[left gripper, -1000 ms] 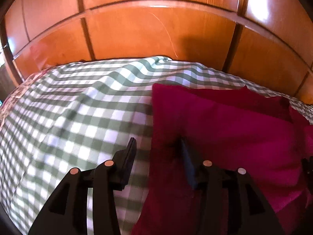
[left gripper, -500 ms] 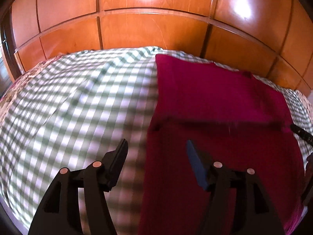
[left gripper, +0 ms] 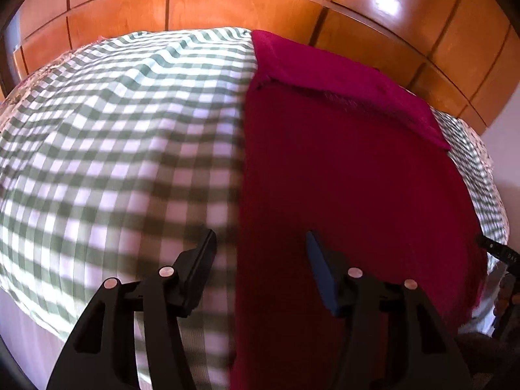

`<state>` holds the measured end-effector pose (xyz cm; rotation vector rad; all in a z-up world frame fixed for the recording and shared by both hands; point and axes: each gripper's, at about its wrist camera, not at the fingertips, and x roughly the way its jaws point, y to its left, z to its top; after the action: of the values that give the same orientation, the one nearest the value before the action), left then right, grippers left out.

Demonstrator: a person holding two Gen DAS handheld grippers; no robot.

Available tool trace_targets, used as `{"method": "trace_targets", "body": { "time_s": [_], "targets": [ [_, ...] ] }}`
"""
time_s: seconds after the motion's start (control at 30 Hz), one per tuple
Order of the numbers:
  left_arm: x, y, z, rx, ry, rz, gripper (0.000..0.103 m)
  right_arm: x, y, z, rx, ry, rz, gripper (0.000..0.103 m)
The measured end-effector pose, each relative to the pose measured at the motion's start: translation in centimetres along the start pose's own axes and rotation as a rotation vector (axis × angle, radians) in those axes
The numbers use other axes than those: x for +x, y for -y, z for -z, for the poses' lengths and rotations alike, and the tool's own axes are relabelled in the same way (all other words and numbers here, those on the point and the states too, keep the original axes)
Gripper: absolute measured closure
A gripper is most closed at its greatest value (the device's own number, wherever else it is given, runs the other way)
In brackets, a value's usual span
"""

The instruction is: Fold small clothes

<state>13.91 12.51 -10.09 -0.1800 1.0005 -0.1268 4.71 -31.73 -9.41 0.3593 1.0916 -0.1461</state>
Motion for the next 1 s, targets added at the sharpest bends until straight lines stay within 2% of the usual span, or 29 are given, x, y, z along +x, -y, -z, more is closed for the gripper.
{"method": "trace_targets", "body": {
  "time_s": [0.2,0.27,0.47,0.5,0.53,0.57,0.6,0.63,0.83,1.0],
  "targets": [
    [-0.9,0.6,2.1,0.043,-0.019,0.024,0.047,-0.9,-0.8,2.7,-0.036,-0.048,-0.015,0.040],
    [-1.3,0.7,2.6,0.053,-0.025,0.026,0.047,-1.0,-0.8,3.0,-0.046,-0.065,-0.016,0.051],
    [-1.9,0.6,4.5,0.084,-0.070,0.038,0.047,-0.9,-0.9,3.7,-0.065,-0.104,-0.021,0.067],
    [-2.0,0.8,4.9,0.096,-0.081,0.059,0.048,-0.9,-1.0,3.9,-0.072,-0.108,-0.022,0.070],
    [-2.1,0.9,5.2,0.105,-0.085,0.072,0.055,-0.9,-1.2,3.9,-0.082,-0.113,-0.028,0.076],
    [-2.2,1.0,5.4,0.111,-0.090,0.084,0.076,-1.0,-1.2,4.1,-0.088,-0.116,-0.031,0.081],
    [-2.2,1.0,5.5,0.111,-0.104,0.107,0.088,-1.0,-1.4,4.0,-0.095,-0.118,-0.034,0.083],
    [-2.2,0.9,5.4,0.101,-0.105,0.129,0.090,-1.0,-1.5,3.9,-0.098,-0.118,-0.038,0.090],
    [-4.0,-1.2,3.5,-0.044,-0.060,0.321,0.092,-2.8,-1.8,1.2,-0.038,-0.043,-0.139,0.093],
    [-4.8,-2.4,0.7,-0.134,0.001,0.441,0.092,-3.3,-1.7,-1.5,0.015,0.019,-0.202,0.093]
  ]
}}
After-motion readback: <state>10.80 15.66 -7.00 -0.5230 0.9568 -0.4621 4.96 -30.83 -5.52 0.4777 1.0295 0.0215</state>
